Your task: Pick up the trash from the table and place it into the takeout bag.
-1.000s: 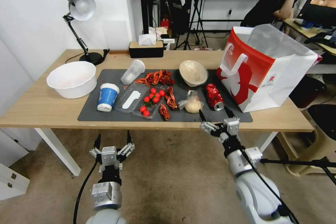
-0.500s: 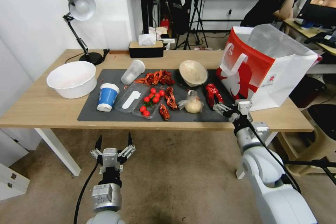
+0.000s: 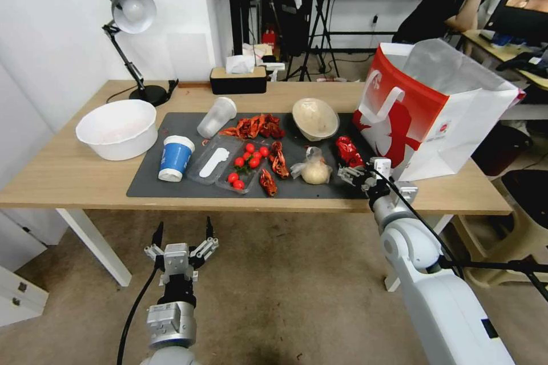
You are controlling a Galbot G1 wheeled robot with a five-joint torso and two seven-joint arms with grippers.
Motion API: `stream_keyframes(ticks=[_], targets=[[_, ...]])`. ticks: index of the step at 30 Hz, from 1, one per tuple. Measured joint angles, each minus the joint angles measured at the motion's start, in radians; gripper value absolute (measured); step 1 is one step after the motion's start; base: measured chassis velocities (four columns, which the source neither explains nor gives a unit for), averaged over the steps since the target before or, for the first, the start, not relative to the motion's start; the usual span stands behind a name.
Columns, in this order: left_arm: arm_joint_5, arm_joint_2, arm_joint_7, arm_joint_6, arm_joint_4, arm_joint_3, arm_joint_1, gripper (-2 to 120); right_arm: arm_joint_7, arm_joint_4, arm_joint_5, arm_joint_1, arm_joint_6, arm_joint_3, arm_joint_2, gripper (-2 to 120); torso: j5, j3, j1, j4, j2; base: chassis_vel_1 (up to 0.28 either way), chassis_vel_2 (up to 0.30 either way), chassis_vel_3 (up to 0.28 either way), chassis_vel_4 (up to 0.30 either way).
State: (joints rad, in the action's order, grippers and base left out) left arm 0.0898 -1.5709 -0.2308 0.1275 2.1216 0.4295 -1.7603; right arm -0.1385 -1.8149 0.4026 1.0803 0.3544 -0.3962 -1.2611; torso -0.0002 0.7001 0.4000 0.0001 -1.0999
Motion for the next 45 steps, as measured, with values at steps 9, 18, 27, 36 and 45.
stream_keyframes(ticks=[9,18,27,36,45], targets=[[-0.001,-0.001,-0.006,0.003,0.000,0.001,0.001,100,-0.039,-0.017,0.027,0.019,0.085,0.010,-0.004,57,0.0001,0.000,0.000,-0.0001,0.000,0.000,0.000,0.000,0.000],[0.000,0.002,-0.009,0.005,0.003,-0.002,-0.003,100,0.011,-0.053,-0.001,0.040,0.003,-0.008,0.002,52,0.0003,0.000,0.000,-0.0001,0.000,0.000,0.000,0.000,0.000],[-0.001,0.009,-0.012,0.007,0.031,0.000,-0.017,100,0.050,-0.335,0.086,0.040,-0.107,-0.059,0.108,52,-0.0001,0.000,0.000,0.0000,0.000,0.000,0.000,0.000,0.000],[-0.001,0.009,-0.013,0.016,0.042,0.006,-0.033,100,-0.091,-0.356,0.321,-0.098,-0.065,-0.116,0.248,52,0.0003,0.000,0.000,-0.0001,0.000,0.000,0.000,0.000,0.000],[-0.001,0.005,-0.013,0.021,0.045,0.008,-0.041,100,-0.163,-0.233,0.456,-0.216,-0.037,-0.144,0.328,52,0.0002,0.000,0.000,0.0000,0.000,0.000,0.000,0.000,0.000]])
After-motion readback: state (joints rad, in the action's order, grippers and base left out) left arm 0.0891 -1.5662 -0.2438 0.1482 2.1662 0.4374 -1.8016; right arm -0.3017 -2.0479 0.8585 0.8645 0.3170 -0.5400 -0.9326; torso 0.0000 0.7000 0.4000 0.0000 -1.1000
